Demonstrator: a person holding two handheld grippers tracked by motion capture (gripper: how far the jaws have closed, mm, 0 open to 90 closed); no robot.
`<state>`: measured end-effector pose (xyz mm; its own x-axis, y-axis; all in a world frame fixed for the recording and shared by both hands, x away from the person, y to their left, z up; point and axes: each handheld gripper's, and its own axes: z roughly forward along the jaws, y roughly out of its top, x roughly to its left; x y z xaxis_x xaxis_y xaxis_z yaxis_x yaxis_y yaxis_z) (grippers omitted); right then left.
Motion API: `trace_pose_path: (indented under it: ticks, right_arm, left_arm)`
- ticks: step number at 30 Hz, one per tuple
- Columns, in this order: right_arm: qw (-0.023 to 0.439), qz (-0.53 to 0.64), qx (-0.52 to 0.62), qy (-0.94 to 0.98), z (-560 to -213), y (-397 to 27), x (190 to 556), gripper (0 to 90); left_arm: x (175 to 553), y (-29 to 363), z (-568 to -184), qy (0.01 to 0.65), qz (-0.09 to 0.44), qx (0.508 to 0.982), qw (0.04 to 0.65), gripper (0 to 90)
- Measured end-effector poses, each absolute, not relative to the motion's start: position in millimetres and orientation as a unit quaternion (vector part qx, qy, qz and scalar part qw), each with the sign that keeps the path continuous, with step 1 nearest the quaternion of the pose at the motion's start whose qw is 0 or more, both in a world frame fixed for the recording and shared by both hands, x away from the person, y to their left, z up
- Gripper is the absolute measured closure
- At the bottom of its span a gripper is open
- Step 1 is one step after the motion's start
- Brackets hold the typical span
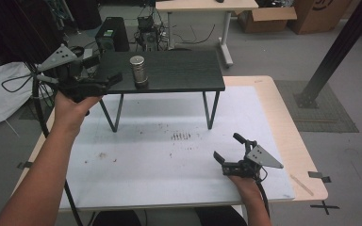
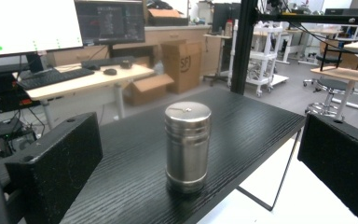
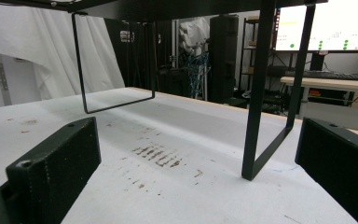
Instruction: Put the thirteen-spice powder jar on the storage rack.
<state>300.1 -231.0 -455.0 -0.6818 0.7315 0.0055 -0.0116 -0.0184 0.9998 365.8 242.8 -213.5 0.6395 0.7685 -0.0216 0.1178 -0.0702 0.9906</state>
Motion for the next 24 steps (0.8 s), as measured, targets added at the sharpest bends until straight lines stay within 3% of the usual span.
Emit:
trace_pose_path:
  ticks: [24]
  right_arm:
    - [0.284, 0.657, 0.28, 0.64, -455.1, -231.1, 300.1, 0.0]
  left_arm:
    - [334.8, 248.8, -266.5, 0.311, 0.304, 0.679, 0.591, 0.2]
